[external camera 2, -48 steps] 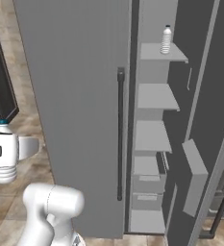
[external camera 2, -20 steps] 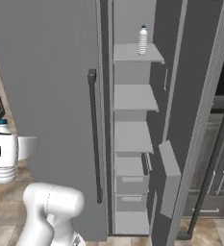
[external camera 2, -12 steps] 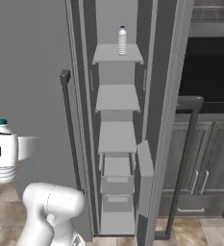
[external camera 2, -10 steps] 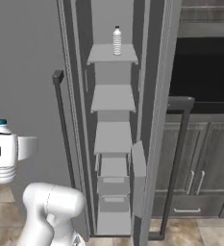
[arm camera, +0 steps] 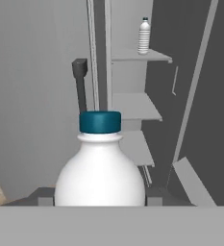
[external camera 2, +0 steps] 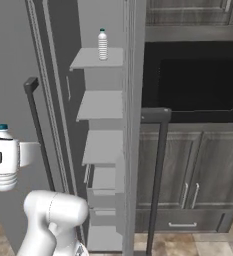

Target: Take the bottled waters from the counter and place them in the freezer to freeze. Close the freezer door after placing the bottles.

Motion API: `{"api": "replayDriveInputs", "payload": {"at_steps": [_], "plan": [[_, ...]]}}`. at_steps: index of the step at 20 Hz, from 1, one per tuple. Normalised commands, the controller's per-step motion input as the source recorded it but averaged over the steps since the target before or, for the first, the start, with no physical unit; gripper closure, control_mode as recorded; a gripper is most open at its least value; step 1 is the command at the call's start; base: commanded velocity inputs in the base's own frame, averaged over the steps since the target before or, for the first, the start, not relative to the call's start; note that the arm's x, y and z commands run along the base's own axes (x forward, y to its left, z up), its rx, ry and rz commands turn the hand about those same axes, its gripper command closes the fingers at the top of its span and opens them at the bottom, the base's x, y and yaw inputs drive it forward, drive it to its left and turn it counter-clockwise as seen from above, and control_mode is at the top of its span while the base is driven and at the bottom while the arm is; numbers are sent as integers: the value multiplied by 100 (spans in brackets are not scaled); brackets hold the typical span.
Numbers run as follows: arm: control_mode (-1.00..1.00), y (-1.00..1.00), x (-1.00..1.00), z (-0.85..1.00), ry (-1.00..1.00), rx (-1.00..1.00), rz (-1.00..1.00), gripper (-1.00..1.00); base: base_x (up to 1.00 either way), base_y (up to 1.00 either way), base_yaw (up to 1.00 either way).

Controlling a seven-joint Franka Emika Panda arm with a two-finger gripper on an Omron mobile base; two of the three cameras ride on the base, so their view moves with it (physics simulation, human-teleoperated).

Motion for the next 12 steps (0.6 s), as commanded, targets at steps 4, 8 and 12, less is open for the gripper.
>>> {"api": "replayDriveInputs", "payload": {"at_steps": [4,8,12], "plan": [[100,0,0,0,0,0,0,100,47,-21,0],[100,0,0,0,0,0,0,100,50,-10,-1],[100,0,0,0,0,0,0,100,43,-5,-4]]}}
